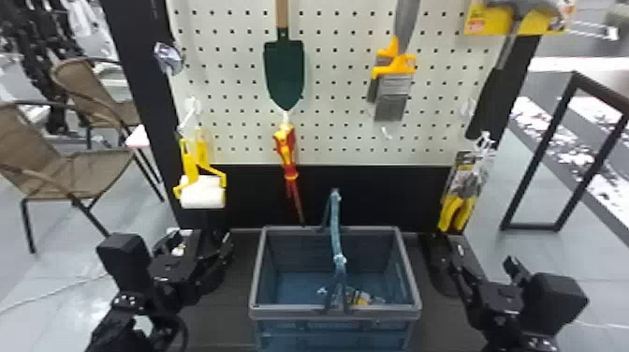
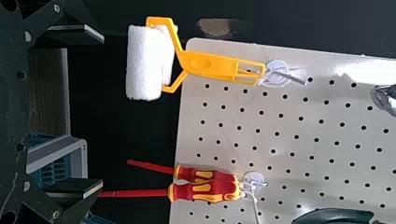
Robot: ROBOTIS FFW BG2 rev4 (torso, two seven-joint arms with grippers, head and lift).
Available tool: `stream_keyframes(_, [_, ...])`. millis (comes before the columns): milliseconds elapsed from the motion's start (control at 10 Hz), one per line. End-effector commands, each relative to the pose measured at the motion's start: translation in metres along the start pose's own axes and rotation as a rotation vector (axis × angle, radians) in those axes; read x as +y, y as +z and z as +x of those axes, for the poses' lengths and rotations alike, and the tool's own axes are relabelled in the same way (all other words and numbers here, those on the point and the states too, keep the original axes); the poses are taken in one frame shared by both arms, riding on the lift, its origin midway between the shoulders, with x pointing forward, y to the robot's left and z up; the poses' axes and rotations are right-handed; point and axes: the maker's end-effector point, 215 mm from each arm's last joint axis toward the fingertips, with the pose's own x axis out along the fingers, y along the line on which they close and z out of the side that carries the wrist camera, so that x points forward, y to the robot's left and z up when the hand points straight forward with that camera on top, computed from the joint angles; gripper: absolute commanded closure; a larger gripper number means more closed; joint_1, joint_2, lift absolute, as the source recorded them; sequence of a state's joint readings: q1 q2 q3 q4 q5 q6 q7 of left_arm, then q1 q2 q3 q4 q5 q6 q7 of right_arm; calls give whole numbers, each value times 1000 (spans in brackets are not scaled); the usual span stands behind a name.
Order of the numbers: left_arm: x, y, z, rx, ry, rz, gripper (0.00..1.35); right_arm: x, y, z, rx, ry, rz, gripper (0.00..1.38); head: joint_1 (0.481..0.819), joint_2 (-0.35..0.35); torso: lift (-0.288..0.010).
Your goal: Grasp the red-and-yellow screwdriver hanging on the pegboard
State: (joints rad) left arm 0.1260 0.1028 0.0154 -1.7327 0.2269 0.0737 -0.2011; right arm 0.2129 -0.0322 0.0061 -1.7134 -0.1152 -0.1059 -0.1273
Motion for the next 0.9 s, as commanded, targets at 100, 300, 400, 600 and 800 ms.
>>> stream_keyframes(100, [-1,0,1,-1,-7,2,208,0,0,0,1,1,3,398,549,0,-100])
stream_keyframes(300, [-2,0,1,1,-13,3,208,1,0,0,0,6,1,398,549,0,-100])
stream_keyframes(400, [-4,0,2,1,-20,4,208,2,0,1,-1,7,3,398,549,0,-100])
stream_keyframes(600, [-8,-3,8,17,-61,7,208,2,1,1,-2,9,3,398,549,0,-100])
stream_keyframes(800, [-12,0,21,19,-121,11,208,4,0,1,-2,15,4,398,549,0,-100])
